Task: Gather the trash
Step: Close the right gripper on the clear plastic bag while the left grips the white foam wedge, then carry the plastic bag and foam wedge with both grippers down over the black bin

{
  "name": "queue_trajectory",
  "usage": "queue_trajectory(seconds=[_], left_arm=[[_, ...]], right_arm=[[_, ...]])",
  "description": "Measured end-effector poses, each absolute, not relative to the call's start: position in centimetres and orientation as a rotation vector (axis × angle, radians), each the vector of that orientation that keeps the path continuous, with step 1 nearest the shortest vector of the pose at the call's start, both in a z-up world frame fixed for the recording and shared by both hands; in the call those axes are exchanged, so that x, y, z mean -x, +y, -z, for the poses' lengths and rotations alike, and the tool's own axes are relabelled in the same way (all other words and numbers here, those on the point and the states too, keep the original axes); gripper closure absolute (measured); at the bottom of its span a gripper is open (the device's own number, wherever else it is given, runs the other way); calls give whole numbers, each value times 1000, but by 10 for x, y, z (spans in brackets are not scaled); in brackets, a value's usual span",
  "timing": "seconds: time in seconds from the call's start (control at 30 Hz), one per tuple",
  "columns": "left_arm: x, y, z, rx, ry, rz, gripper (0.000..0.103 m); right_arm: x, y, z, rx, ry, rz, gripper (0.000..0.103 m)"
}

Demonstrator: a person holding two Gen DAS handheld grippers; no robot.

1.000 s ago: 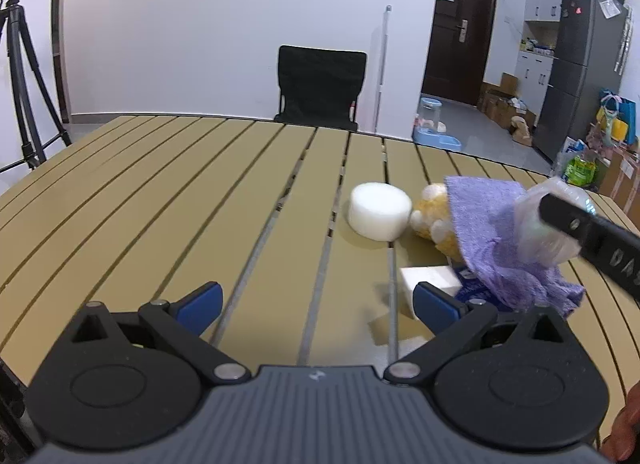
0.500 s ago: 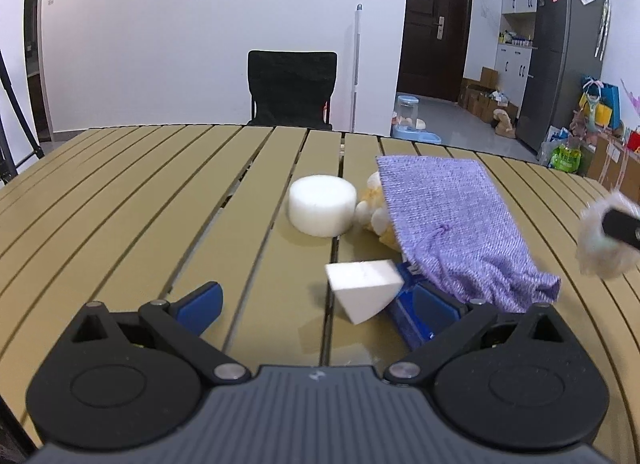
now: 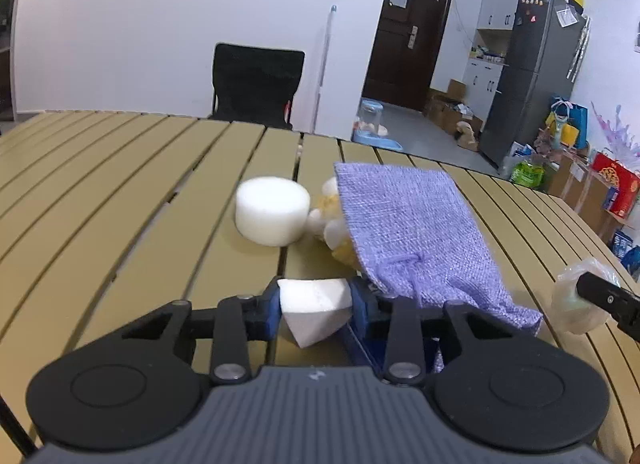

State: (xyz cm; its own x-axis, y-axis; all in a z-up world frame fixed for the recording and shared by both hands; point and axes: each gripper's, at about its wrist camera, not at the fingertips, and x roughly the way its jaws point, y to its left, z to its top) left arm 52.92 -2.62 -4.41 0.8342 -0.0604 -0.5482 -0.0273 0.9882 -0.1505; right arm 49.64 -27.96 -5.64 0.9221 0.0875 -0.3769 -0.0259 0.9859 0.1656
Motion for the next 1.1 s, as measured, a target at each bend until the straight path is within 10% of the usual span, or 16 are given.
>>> queue_trajectory(seconds=[1.1], left_arm=[[-425,-6,5,143,488,-49,74]], right_arm=[[-402,-244,38,-101,360,-102,73]])
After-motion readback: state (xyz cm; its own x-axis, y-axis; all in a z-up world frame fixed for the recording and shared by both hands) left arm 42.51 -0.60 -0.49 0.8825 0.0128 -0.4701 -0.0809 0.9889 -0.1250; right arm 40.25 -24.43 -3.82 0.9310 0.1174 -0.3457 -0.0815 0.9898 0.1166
